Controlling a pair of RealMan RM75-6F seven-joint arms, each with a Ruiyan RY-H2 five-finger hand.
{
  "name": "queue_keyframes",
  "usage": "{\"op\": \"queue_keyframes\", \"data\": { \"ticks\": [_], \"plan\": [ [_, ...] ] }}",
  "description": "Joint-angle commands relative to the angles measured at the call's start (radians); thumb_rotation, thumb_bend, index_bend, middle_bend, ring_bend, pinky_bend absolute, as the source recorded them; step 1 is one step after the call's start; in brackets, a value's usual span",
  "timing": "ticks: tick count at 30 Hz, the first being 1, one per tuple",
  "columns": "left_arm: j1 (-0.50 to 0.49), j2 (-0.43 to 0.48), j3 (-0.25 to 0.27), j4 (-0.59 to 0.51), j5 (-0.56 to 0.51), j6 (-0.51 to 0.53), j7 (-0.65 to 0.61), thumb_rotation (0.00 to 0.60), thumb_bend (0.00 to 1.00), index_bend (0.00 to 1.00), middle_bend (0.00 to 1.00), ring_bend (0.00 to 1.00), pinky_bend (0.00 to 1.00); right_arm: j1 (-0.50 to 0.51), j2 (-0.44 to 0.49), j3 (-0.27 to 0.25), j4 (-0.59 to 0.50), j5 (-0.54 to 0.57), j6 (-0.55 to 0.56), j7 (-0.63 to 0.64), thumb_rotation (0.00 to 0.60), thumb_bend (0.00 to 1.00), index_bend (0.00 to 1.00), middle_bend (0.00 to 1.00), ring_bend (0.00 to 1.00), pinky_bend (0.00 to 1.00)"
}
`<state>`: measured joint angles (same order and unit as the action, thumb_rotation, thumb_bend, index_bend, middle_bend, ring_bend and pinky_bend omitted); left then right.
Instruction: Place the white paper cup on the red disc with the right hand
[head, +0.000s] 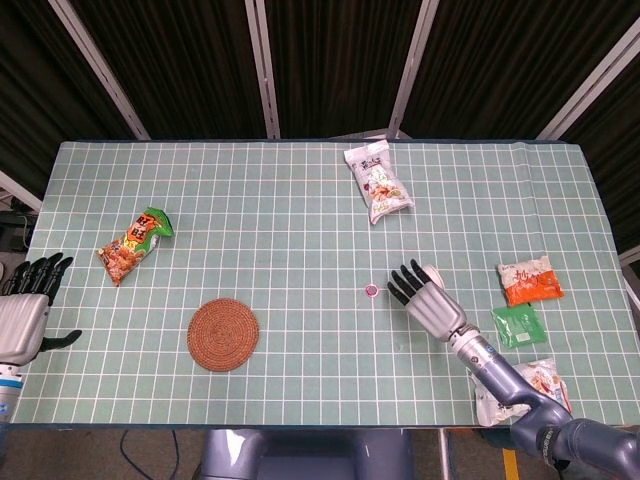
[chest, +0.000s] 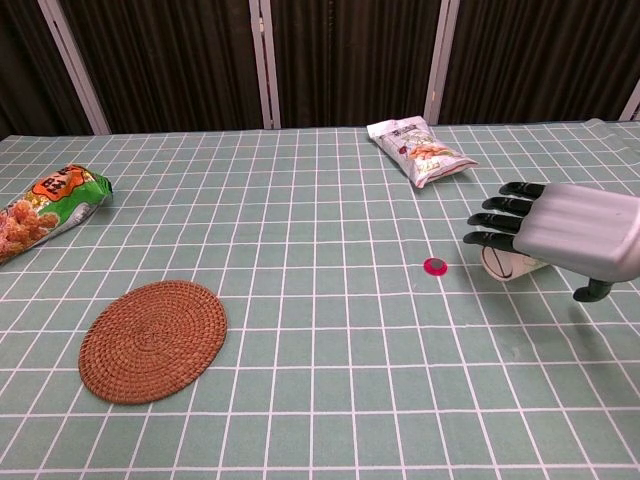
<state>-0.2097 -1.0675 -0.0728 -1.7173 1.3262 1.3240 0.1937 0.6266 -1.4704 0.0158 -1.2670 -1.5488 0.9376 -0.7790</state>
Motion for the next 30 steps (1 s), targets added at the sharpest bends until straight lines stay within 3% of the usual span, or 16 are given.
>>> {"op": "queue_keyframes", "data": {
  "ticks": [1, 13, 19, 23, 30],
  "plan": [
    [-0.001, 0.0, 0.001, 0.001, -0.001, -0.003, 0.001, 0.6, 0.0, 0.0, 0.0, 0.0, 0.0, 0.013, -0.024, -0.009, 0.049, -0.03, 0.009, -0.031, 0.6, 0.0, 0.0, 0.07, 0.0, 0.1],
    [-0.003, -0.004, 0.001, 0.002, -0.006, -0.007, 0.007, 0.6, 0.0, 0.0, 0.0, 0.0, 0.0, 0.043, -0.087, -0.061, 0.218, -0.16, 0.068, -0.061, 0.6, 0.0, 0.0, 0.1, 0.0, 0.13],
    [-0.004, -0.006, 0.001, 0.003, -0.006, -0.008, 0.007, 0.6, 0.0, 0.0, 0.0, 0.0, 0.0, 0.056, -0.119, -0.057, 0.278, -0.175, 0.083, -0.027, 0.6, 0.01, 0.07, 0.19, 0.01, 0.22],
    [-0.004, -0.005, 0.001, 0.003, -0.007, -0.009, 0.004, 0.6, 0.0, 0.0, 0.0, 0.0, 0.0, 0.063, -0.135, -0.063, 0.314, -0.191, 0.095, 0.006, 0.6, 0.08, 0.15, 0.29, 0.1, 0.3],
    [-0.006, -0.005, 0.002, 0.005, -0.007, -0.012, 0.003, 0.6, 0.0, 0.0, 0.0, 0.0, 0.0, 0.065, -0.15, -0.07, 0.351, -0.205, 0.119, 0.051, 0.6, 0.18, 0.21, 0.34, 0.15, 0.35]
  ]
}}
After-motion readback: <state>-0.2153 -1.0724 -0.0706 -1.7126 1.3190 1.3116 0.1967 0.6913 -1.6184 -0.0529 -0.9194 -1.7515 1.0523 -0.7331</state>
